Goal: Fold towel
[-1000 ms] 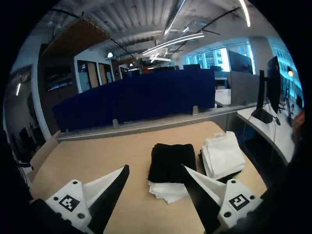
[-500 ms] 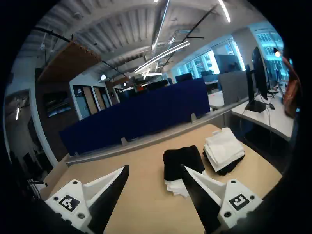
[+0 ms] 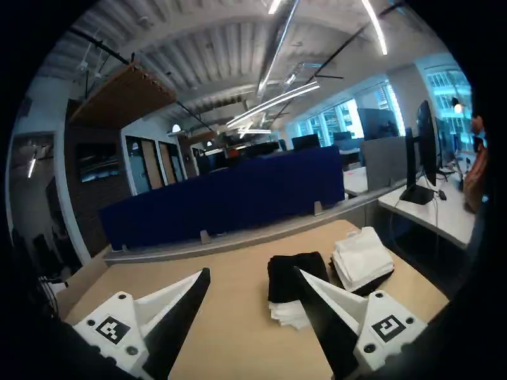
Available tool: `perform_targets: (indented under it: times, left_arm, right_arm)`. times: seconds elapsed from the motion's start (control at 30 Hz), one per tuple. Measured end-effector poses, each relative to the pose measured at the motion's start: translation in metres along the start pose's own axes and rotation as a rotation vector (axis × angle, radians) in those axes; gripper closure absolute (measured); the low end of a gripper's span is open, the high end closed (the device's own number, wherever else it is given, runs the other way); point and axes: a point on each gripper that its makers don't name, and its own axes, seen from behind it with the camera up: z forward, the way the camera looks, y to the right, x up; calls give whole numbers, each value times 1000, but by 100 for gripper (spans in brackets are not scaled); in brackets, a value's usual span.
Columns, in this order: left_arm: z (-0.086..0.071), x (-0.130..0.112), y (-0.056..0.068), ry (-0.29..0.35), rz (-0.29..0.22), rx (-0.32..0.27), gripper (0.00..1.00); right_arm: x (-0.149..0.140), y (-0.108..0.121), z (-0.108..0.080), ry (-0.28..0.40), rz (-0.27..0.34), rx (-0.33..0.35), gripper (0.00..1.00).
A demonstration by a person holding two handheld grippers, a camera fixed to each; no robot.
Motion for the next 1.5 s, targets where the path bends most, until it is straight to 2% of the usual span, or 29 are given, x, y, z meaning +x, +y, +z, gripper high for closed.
perform_targets:
  times: [0.2, 0.3, 0.5, 0.6, 0.8, 0.9, 1.1, 1.3, 1.5]
  left_arm:
    - [9, 14, -13, 81, -42, 14, 8]
    - [14, 11, -11, 105, -51, 15, 8]
    - [23, 2, 6, 146, -30, 5, 8]
    - [30, -8, 14, 163, -23, 13, 8]
    - [43, -31, 26, 199, 33, 28, 8]
    - [51, -44, 25, 213, 52, 45, 8]
    - [71, -69, 19, 231, 59, 67, 8]
    - [87, -79, 24, 260, 64, 66, 8]
    - [95, -92, 24, 271, 78, 69, 8]
  right_arm:
    - [-1, -11, 7, 26, -74, 19, 0]
    - [-5, -19, 10, 26, -83, 35, 0]
    - [-9, -25, 15, 30, -40, 52, 0]
    - [-9, -25, 18, 26, -10, 58, 0]
    - [-16, -25, 29, -15, -16, 71, 0]
    - [-17, -21, 38, -30, -28, 57, 0]
    - [-15, -18, 55, -11, -9, 32, 0]
    - [-26, -27, 70, -19, -8, 41, 0]
    - [-32, -38, 82, -18, -30, 62, 0]
